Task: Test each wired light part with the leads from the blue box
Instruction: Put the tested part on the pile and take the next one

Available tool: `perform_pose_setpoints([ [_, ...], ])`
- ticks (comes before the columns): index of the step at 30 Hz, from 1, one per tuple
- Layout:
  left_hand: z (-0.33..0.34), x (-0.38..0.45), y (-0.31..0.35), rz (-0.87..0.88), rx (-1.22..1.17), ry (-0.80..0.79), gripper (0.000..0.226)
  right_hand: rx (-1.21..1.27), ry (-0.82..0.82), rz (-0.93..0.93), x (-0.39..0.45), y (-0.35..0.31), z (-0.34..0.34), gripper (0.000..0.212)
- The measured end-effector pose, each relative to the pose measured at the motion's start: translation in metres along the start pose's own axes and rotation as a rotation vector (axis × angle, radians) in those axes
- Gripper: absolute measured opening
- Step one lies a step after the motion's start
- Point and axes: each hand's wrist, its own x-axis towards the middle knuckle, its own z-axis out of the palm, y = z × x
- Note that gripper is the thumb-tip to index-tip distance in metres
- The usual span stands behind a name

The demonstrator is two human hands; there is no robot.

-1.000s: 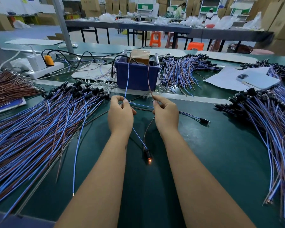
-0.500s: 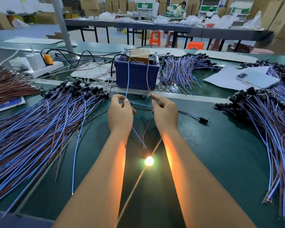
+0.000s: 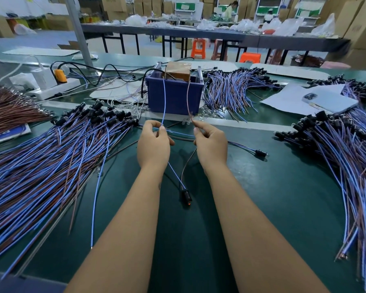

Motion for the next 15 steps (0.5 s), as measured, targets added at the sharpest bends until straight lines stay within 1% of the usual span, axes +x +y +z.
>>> perform_pose_setpoints([
  [10,0.0013,0.0001,-0.0025,0.023,0.014,-0.01,0.006,0.002,-0.007,-0.015,-0.0009,0.0003,-0.0006,0.027],
  [15,0.0018,0.0002,-0.0035,0.029,-0.003,-0.023,0.01,-0.009,-0.016,-0.027,-0.0016,-0.0002,-0.002,0.027],
])
